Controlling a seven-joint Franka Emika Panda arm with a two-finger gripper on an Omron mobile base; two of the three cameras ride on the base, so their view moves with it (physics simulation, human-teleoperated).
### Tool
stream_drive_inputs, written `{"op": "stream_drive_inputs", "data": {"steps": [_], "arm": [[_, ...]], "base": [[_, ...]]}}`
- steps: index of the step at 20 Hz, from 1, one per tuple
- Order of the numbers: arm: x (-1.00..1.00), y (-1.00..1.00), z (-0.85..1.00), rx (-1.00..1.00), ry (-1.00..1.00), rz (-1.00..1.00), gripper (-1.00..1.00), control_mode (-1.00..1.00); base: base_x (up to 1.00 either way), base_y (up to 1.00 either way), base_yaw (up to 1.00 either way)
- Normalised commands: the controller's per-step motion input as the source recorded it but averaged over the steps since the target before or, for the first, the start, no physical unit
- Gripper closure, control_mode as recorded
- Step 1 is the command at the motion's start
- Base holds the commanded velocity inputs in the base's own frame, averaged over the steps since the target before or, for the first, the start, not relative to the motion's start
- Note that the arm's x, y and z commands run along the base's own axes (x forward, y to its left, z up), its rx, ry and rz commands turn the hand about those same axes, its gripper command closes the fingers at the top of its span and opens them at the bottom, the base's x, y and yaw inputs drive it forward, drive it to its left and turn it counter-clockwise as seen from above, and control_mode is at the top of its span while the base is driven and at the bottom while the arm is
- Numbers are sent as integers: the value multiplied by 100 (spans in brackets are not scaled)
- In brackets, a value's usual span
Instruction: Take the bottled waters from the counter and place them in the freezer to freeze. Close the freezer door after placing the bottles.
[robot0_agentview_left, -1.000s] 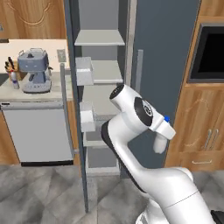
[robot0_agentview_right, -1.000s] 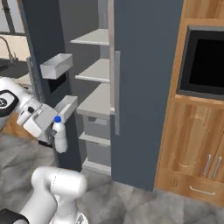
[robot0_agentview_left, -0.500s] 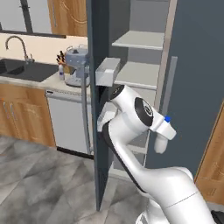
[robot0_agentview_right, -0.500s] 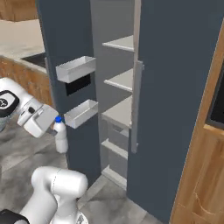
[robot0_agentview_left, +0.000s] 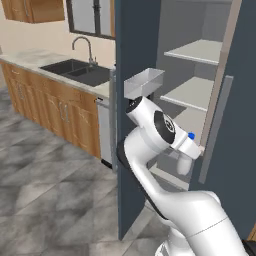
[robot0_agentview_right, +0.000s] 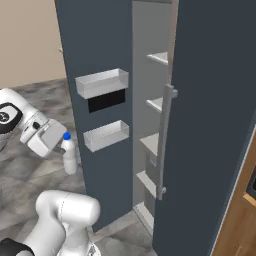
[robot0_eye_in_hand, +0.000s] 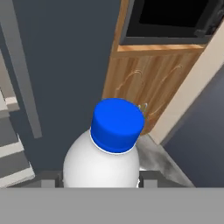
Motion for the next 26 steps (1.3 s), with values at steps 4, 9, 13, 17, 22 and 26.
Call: {"op": "stream_drive_inputs", "data": {"steps": [4, 9, 13, 17, 22, 26], "arm": [[0, 0, 0, 0, 0, 0, 100, 100], [0, 0, 0, 0, 0, 0, 100, 100], [0, 0, 0, 0, 0, 0, 100, 100], [0, 0, 0, 0, 0, 0, 100, 100], [0, 0, 0, 0, 0, 0, 100, 100], [0, 0, 0, 0, 0, 0, 100, 100]], "base": [[3, -72, 39], [8, -36, 19], [18, -26, 4], [30, -56, 0], [37, -61, 0], [37, -26, 0]]}}
